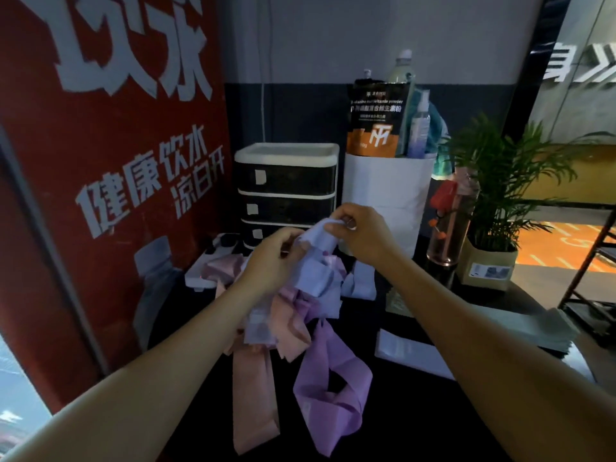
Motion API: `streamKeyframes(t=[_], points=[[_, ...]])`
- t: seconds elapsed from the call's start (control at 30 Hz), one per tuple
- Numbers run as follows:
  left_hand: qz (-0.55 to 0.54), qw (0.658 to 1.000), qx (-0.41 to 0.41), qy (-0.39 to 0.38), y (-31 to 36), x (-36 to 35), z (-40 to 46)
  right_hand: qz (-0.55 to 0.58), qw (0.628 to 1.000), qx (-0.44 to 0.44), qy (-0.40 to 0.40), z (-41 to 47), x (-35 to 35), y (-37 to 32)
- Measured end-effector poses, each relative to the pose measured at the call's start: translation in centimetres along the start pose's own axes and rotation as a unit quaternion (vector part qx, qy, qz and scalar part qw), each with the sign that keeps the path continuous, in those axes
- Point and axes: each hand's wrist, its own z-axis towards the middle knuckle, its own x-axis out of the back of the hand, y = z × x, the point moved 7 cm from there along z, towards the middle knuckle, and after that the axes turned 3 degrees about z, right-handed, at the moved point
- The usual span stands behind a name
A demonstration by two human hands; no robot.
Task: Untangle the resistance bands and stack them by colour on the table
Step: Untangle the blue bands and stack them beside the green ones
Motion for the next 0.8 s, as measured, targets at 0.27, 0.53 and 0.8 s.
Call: streamKeyframes(t=[0.27, 0.53, 0.8], points=[[-0.027, 0.999, -0.031, -0.031, 1.2, 0.4, 0.3, 0.091, 0.995, -0.003, 0.044, 0.0, 3.1, -1.4], [-0.016, 0.994, -0.048, -0.097, 2.6, -0.8, -1.3, 0.123, 0.984, -0.048, 0.121, -0.8, 5.7, -0.4], [-0.018, 0.997, -0.048, -0.064, 2.4, 1.3, -1.0, 0.114, 0.975, -0.065, 0.179, -1.4, 7.5, 0.3]])
